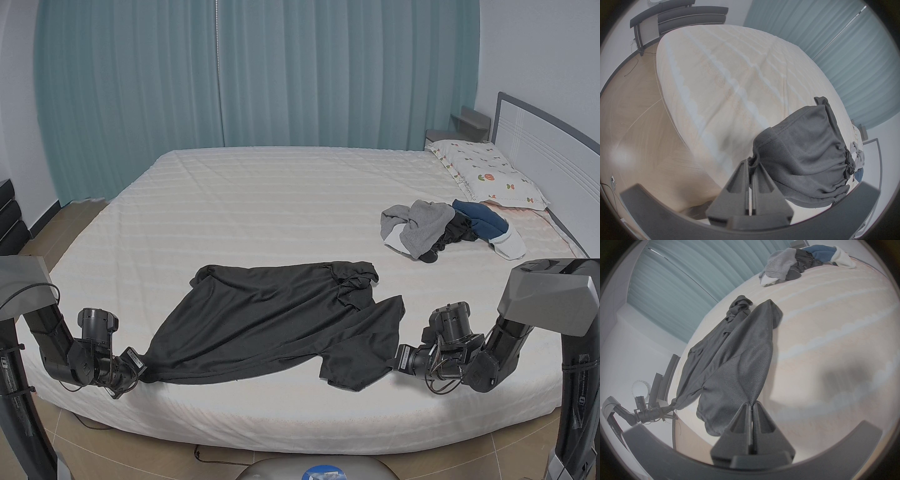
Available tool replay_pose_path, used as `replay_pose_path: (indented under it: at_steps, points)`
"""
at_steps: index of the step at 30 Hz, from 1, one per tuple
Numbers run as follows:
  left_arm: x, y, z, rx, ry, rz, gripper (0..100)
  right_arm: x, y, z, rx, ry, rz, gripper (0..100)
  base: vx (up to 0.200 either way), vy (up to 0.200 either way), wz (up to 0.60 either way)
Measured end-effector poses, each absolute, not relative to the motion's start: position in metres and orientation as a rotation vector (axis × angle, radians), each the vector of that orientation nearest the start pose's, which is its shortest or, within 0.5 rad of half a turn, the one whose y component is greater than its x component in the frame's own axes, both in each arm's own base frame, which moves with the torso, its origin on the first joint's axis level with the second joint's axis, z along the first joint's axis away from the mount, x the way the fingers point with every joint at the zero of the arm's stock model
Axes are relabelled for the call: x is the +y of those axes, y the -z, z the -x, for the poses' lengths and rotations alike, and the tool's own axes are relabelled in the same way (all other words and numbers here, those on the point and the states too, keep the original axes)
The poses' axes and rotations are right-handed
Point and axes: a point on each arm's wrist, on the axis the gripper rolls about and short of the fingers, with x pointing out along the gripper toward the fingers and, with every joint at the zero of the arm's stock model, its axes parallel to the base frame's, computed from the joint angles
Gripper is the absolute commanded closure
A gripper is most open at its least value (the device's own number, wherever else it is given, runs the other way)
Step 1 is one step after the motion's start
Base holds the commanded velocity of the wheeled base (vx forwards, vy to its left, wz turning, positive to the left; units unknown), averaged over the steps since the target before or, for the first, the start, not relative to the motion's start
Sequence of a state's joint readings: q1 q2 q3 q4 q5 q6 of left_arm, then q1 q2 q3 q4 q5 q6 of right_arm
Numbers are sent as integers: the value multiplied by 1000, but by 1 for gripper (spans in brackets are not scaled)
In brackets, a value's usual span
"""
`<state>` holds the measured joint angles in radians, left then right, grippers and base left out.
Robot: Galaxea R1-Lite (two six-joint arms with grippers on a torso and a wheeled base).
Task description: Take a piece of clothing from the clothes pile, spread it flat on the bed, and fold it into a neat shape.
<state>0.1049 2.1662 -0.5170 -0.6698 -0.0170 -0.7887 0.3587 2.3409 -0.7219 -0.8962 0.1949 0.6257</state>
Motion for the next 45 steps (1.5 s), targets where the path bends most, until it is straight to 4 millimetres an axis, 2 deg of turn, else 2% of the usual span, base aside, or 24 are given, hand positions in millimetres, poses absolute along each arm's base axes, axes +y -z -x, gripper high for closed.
replay_pose_path:
  at_steps: [5,14,23,27,32,33,39,40,45]
  points:
    - [29,17,-282,905,-463,775,100,112,16,-312,913,-245,-522,100,0,0,0]
    - [19,12,-270,929,-432,730,100,88,-4,-268,974,-208,-493,100,0,0,0]
    - [10,10,-246,1018,-361,590,100,75,-5,-223,1056,-194,-432,100,0,0,0]
    - [5,13,-235,1090,-347,540,100,73,-4,-214,1078,-192,-427,100,0,0,0]
    - [3,13,-232,1110,-344,530,100,77,-2,-209,1098,-203,-416,100,0,0,0]
    - [3,13,-232,1111,-343,529,100,78,-2,-209,1098,-206,-415,0,0,0,0]
    - [2,14,-230,1120,-335,529,100,81,-2,-212,1093,-217,-412,0,0,0,0]
    - [2,14,-230,1119,-335,530,0,82,-2,-213,1091,-218,-413,0,0,0,0]
    - [2,12,-230,1110,-329,535,0,82,-4,-219,1064,-221,-425,0,0,0,0]
